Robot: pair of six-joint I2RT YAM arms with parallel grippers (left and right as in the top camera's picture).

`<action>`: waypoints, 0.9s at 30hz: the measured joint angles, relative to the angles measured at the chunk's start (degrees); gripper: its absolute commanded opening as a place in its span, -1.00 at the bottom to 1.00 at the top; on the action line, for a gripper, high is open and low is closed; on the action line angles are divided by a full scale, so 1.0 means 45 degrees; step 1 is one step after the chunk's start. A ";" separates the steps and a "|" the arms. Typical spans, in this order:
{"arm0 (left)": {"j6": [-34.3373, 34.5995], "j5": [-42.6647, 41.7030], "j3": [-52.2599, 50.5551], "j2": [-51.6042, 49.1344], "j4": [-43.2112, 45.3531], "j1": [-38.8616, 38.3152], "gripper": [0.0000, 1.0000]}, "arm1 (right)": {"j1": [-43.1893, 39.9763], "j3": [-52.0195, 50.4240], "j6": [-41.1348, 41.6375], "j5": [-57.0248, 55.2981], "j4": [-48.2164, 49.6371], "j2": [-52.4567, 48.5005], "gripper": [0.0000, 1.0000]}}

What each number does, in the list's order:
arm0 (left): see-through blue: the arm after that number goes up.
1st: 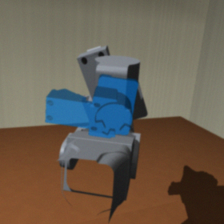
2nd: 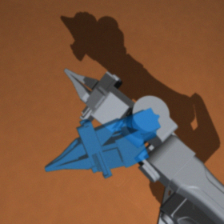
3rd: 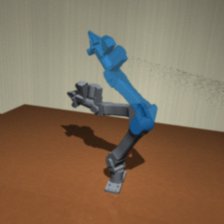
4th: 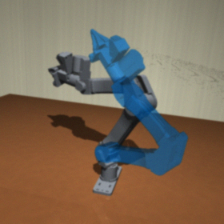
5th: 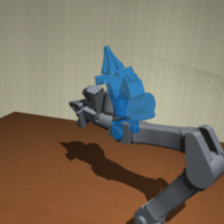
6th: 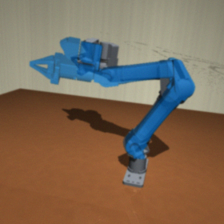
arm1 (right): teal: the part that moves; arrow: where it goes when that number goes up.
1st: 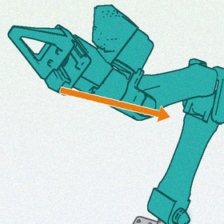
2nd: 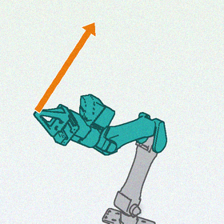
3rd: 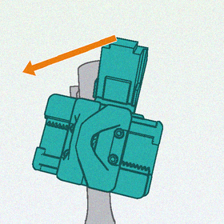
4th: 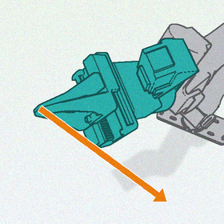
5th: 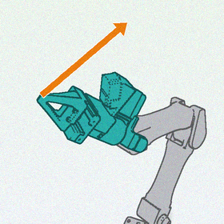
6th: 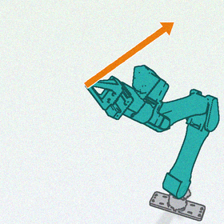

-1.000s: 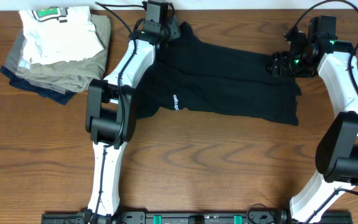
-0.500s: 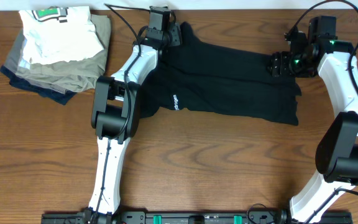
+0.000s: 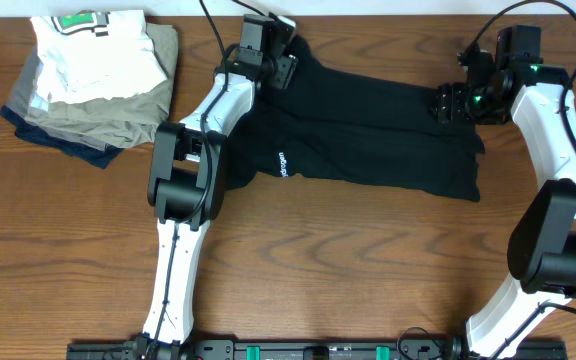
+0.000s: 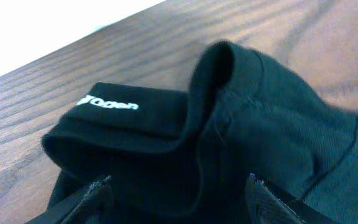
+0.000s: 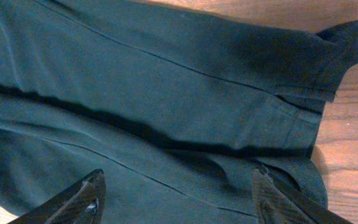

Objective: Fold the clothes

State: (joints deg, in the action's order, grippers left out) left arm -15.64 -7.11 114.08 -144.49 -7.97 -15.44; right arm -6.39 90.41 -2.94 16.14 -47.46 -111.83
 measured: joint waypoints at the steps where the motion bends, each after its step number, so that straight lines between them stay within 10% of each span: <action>1: -0.0243 0.0000 0.0000 -0.0005 -0.0092 0.0000 0.36 | 0.0000 0.0000 0.0000 0.0000 0.0010 0.0005 0.47; 27: -0.1156 -0.0811 0.0024 -0.0656 0.1107 -0.0034 -0.28 | 0.0000 0.0000 0.0000 0.0000 0.0049 0.0005 0.47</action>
State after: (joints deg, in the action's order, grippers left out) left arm -20.84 -10.76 114.19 -147.44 -2.98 -15.59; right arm -6.39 90.41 -2.94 16.14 -47.24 -111.81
